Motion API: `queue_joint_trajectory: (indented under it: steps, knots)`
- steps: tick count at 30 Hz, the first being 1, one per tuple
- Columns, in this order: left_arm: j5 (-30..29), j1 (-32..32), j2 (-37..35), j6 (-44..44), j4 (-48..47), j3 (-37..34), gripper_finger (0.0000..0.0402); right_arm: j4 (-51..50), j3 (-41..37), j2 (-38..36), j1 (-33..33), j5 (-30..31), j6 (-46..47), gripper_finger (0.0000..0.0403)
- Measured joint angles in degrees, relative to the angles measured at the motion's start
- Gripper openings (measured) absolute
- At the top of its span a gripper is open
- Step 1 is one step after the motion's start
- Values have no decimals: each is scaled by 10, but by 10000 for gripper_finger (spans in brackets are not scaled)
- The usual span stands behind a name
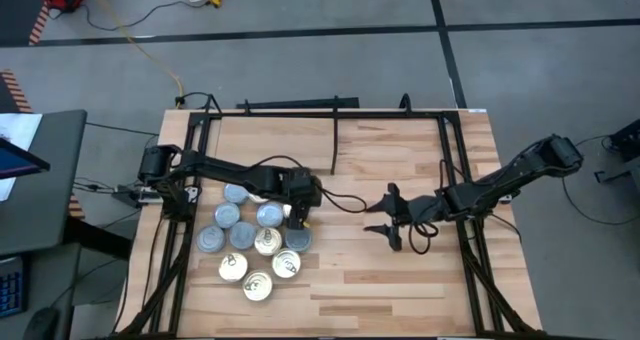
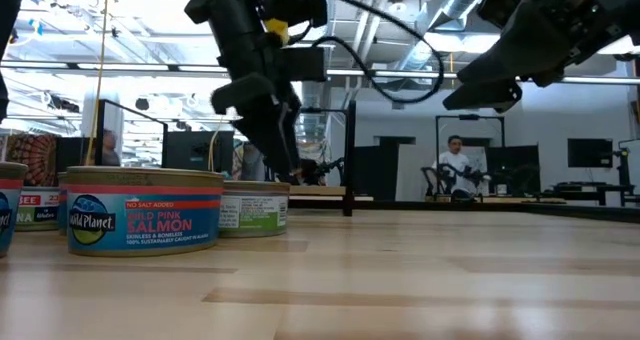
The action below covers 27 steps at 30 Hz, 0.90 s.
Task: Stack canned seafood by type on shelf
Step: Put the blue pink tuna can on the shelf
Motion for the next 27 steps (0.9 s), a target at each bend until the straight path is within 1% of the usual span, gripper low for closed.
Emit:
queue_joint_trajectory:
  steps: [3,5,10,14,18,21,23,25,27]
  knots:
    - [-4,0,7,1,4,-3,224,-3,0,0,3,0,0,276]
    - [-2,0,21,10,31,-1,224,-11,0,0,3,0,1,276]
    - [-13,-2,48,42,55,3,224,-17,0,-1,3,0,4,276]
    - [-18,-2,68,58,57,-1,224,-21,0,-1,3,0,5,276]
    - [-18,0,70,70,72,0,224,-24,0,-2,3,0,5,276]
    - [-46,-2,67,67,110,-1,224,-26,0,-2,3,0,5,276]
    - [-53,-3,58,70,119,1,224,-25,0,-2,1,0,5,276]
    - [-48,-5,53,70,129,18,224,-24,0,-2,0,0,5,276]
    - [-44,-6,49,54,108,35,224,-24,0,-2,-1,0,5,276]
